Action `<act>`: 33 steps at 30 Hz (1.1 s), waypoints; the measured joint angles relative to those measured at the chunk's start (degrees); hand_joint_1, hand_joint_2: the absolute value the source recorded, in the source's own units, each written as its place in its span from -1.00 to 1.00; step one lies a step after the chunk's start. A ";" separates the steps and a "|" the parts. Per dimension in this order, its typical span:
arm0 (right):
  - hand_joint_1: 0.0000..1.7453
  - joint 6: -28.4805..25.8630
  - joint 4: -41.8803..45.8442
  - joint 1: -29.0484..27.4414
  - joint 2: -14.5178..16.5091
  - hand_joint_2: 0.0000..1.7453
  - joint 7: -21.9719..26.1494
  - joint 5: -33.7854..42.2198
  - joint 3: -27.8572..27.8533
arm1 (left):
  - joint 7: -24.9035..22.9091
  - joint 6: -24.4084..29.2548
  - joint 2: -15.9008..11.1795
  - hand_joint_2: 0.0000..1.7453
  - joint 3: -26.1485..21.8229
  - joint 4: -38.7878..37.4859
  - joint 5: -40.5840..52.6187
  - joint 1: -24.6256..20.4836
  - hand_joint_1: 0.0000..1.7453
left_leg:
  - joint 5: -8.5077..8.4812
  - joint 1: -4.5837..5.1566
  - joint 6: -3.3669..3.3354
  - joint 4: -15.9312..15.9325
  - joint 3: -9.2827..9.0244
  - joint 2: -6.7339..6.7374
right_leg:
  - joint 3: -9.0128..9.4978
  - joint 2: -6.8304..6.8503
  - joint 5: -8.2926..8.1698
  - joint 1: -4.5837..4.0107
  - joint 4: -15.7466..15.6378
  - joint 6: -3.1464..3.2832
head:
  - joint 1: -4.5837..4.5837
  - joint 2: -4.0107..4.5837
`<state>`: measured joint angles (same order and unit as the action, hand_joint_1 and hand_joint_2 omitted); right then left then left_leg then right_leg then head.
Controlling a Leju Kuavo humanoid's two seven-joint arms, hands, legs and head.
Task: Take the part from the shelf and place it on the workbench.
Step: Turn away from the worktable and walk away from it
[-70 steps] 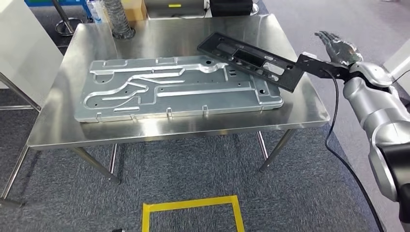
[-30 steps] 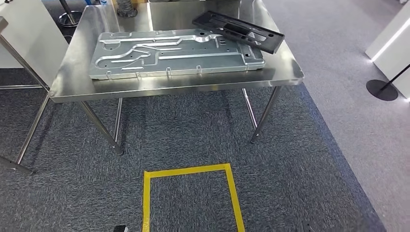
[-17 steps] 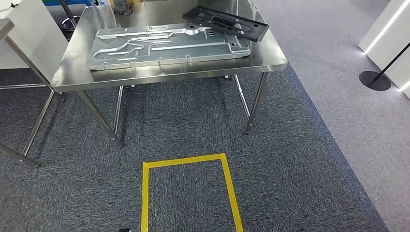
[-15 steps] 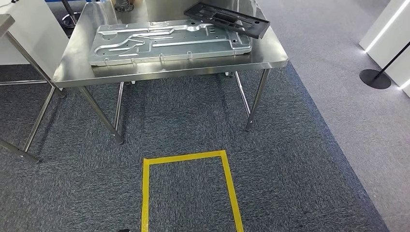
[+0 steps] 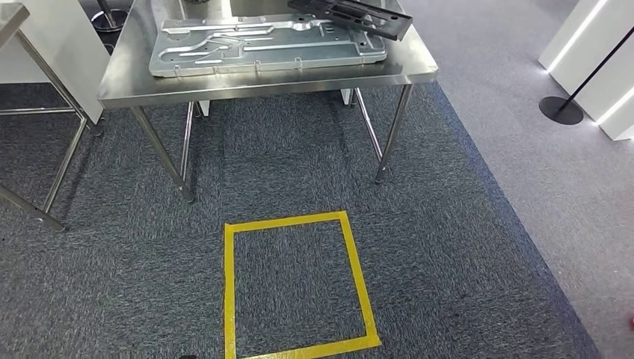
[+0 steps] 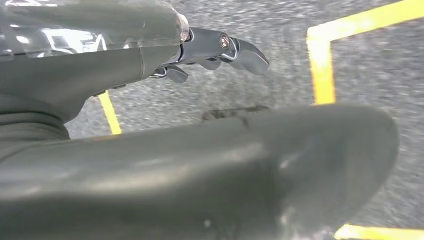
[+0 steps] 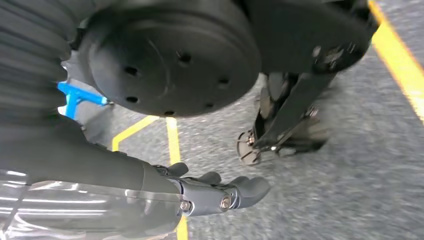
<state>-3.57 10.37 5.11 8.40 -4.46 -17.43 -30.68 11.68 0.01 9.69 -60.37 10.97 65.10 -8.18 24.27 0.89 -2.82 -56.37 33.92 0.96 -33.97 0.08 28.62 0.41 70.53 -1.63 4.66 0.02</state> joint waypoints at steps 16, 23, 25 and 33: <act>-1.00 3.78 0.04 0.05 1.13 0.00 5.25 -1.91 0.73 | -4.13 2.07 -1.38 1.00 0.87 0.00 2.55 -0.30 -1.00 | 3.68 -2.21 4.76 -7.22 -1.46 -0.58 | 4.66 0.50 -0.73 0.36 -14.54 1.84 | 0.02 0.00; -1.00 5.87 0.14 0.03 1.61 1.00 8.83 -2.61 2.52 | -4.49 0.54 -1.54 1.00 3.35 0.18 1.64 -0.41 -1.00 | 3.32 -1.85 1.48 -0.52 -3.93 -0.78 | 1.94 0.37 0.94 0.51 -10.44 -0.52 | 0.01 0.00; -1.00 5.95 0.19 -0.59 1.39 1.00 8.98 -1.98 3.79 | -4.84 0.52 -1.79 1.00 5.88 0.68 -0.99 0.04 -1.00 | 2.76 -1.57 0.79 -0.48 -3.11 -0.59 | -1.46 0.27 5.37 0.51 -3.05 -0.65 | 0.00 0.00; -1.00 5.62 0.17 -4.86 -0.29 -1.00 8.38 1.60 8.33 | -6.05 0.52 -2.92 -1.00 15.39 4.83 -12.98 0.87 -1.00 | 1.61 -0.02 0.87 -0.80 -1.73 -0.36 | 5.11 0.51 0.65 -0.92 -13.25 1.95 | 0.01 0.00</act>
<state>2.04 10.54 0.25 8.11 3.92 -15.83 -22.35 5.62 0.52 6.77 -44.98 15.80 52.11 -7.31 25.88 0.86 -1.95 -57.16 32.20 0.60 -28.86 0.59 29.28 -0.51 57.28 0.32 4.66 0.02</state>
